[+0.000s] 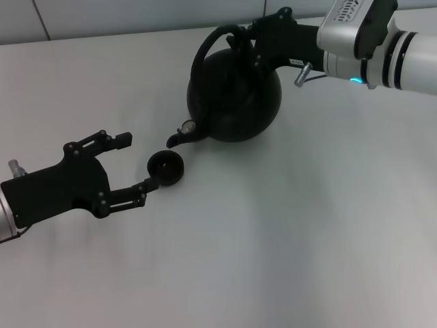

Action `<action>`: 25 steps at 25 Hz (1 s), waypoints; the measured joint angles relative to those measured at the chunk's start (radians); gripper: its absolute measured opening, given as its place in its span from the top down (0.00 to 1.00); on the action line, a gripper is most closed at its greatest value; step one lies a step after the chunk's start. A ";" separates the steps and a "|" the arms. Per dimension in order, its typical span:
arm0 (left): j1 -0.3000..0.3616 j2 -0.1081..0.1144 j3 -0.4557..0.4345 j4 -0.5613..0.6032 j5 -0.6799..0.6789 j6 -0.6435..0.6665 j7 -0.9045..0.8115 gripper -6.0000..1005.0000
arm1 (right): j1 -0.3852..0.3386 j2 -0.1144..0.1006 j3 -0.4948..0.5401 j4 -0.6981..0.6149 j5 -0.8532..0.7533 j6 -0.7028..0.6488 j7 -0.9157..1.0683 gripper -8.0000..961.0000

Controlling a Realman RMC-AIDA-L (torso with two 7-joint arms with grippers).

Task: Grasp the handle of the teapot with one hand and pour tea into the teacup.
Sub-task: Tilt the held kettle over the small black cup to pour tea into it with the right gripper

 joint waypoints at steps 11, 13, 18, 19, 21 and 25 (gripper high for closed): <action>-0.002 0.000 0.001 0.000 0.000 0.000 0.001 0.14 | -0.007 0.000 -0.065 -0.034 -0.017 0.050 -0.007 0.90; -0.002 0.000 0.001 0.000 0.000 0.000 0.001 0.14 | -0.010 0.000 -0.089 -0.042 -0.017 0.066 -0.007 0.90; -0.002 0.000 0.001 0.000 0.000 -0.001 0.002 0.14 | -0.011 0.000 -0.104 -0.055 -0.018 0.075 -0.010 0.90; -0.002 0.000 0.001 0.000 0.000 -0.001 0.002 0.14 | -0.011 0.000 -0.104 -0.058 -0.018 0.075 -0.011 0.90; -0.001 0.000 0.000 0.000 0.000 -0.002 0.002 0.14 | -0.012 0.000 -0.109 -0.065 -0.018 0.075 -0.011 0.90; -0.001 0.000 -0.001 -0.002 0.000 -0.003 0.003 0.14 | -0.018 0.000 -0.133 -0.089 -0.024 0.075 -0.011 0.90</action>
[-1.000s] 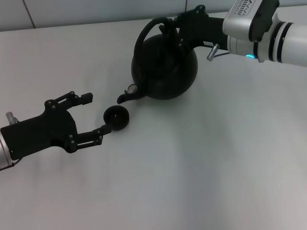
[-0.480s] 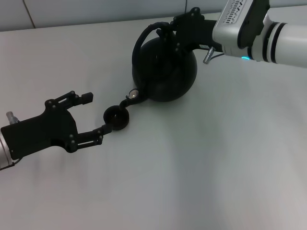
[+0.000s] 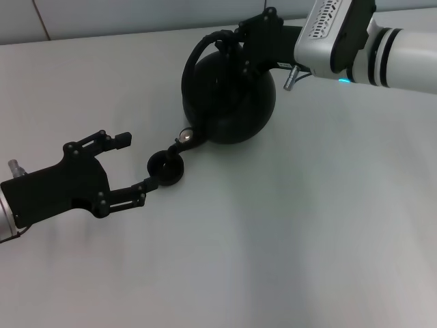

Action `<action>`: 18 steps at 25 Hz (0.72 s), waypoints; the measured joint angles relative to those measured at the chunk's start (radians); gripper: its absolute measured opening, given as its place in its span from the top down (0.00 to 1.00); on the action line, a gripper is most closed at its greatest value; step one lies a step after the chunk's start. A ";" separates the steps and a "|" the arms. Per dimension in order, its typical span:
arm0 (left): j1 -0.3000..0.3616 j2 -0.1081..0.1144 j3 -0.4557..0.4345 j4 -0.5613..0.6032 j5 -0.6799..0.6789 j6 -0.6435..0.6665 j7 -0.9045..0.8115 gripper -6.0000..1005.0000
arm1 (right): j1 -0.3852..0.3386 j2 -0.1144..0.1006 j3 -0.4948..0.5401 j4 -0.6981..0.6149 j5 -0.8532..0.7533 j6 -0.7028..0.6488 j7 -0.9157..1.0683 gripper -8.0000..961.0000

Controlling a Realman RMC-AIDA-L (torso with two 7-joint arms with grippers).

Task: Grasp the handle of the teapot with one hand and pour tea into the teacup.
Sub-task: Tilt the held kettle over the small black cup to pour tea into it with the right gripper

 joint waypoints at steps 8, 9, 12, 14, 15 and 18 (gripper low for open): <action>0.000 0.000 0.000 0.001 0.000 0.000 0.000 0.14 | -0.010 0.001 -0.046 -0.037 -0.003 0.026 0.000 0.90; 0.000 0.000 0.000 0.001 0.000 0.000 0.000 0.14 | -0.011 0.001 -0.048 -0.038 -0.003 0.030 0.000 0.90; 0.000 0.000 -0.004 0.002 0.015 0.000 0.002 0.14 | -0.011 0.001 -0.050 -0.043 -0.003 0.040 0.000 0.90; -0.001 0.000 -0.010 0.002 0.031 0.000 0.002 0.14 | -0.012 0.001 -0.050 -0.049 -0.003 0.043 0.000 0.90; -0.003 -0.001 -0.012 0.002 0.038 0.000 0.002 0.14 | -0.013 0.002 -0.053 -0.054 -0.003 0.045 0.000 0.90; -0.007 -0.002 -0.013 0.002 0.046 0.000 0.002 0.14 | -0.021 0.003 -0.073 -0.074 -0.004 0.061 0.000 0.90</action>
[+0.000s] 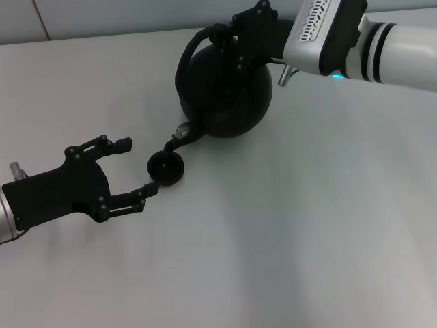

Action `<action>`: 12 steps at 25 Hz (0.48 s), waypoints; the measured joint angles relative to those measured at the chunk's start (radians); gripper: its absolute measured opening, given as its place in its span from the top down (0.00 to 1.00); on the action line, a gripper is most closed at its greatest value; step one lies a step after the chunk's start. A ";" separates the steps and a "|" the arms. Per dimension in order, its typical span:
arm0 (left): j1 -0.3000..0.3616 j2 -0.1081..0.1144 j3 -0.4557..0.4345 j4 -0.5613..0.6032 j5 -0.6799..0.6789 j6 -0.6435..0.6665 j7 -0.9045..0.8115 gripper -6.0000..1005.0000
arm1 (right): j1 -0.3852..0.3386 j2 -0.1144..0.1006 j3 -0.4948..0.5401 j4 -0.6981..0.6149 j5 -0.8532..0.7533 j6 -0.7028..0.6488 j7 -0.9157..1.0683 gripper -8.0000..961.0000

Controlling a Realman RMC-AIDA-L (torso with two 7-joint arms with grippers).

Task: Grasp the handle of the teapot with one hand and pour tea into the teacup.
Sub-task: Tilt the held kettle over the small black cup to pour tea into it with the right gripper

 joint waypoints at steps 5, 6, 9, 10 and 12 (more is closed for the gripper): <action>-0.003 -0.001 -0.003 0.001 0.001 0.000 0.000 0.14 | -0.009 0.000 -0.035 -0.019 -0.001 0.031 0.000 0.90; -0.003 -0.002 -0.005 0.002 0.001 0.000 0.000 0.14 | -0.010 0.000 -0.036 -0.019 -0.002 0.032 0.000 0.90; -0.004 -0.002 -0.013 0.003 0.002 0.000 0.000 0.14 | -0.010 0.000 -0.037 -0.020 -0.002 0.032 -0.001 0.90; -0.005 -0.002 -0.014 0.003 0.002 0.000 0.000 0.14 | -0.009 0.000 -0.038 -0.022 -0.002 0.032 -0.001 0.90; -0.007 -0.001 -0.016 0.003 0.002 0.000 0.000 0.14 | -0.010 0.000 -0.038 -0.028 -0.006 0.032 -0.001 0.90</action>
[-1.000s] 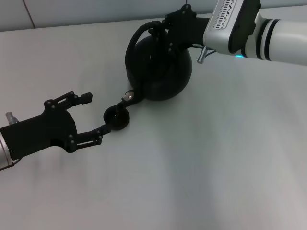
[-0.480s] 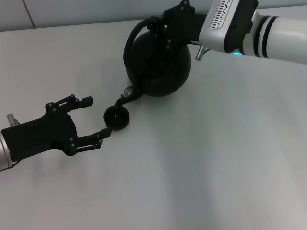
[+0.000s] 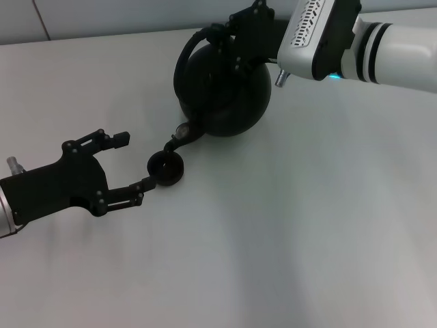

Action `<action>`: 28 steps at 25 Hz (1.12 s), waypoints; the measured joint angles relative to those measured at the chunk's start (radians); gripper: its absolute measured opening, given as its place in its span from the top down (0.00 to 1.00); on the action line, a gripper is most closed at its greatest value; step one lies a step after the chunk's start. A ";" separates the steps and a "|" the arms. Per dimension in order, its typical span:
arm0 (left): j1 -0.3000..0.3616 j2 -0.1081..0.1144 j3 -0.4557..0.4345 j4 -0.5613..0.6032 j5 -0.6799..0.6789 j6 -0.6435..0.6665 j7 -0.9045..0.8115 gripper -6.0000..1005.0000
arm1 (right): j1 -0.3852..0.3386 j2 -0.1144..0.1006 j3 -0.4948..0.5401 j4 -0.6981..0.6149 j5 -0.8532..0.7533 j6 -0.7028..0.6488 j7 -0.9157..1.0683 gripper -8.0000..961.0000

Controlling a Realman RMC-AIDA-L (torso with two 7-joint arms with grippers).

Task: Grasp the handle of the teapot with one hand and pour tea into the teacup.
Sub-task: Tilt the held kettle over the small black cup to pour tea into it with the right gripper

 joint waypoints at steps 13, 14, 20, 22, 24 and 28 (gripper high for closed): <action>-0.009 0.001 -0.010 -0.009 0.002 -0.007 0.000 0.14 | -0.002 0.001 -0.015 -0.028 -0.026 0.000 -0.001 0.90; -0.009 0.001 -0.010 -0.009 0.002 -0.007 0.000 0.14 | -0.002 0.001 -0.015 -0.030 -0.029 0.000 -0.001 0.90; -0.009 0.001 -0.010 -0.010 0.002 -0.011 0.002 0.14 | -0.006 0.000 -0.017 -0.052 -0.049 0.000 -0.001 0.90; -0.009 0.001 -0.010 -0.010 0.002 -0.011 0.002 0.14 | -0.009 0.000 -0.021 -0.059 -0.057 0.000 -0.001 0.90; -0.009 0.001 -0.010 -0.010 0.002 -0.011 0.002 0.14 | -0.013 0.000 -0.028 -0.066 -0.059 0.000 -0.001 0.90; -0.009 0.001 -0.009 -0.011 0.002 -0.012 0.002 0.14 | -0.023 0.000 -0.043 -0.086 -0.068 0.016 -0.001 0.90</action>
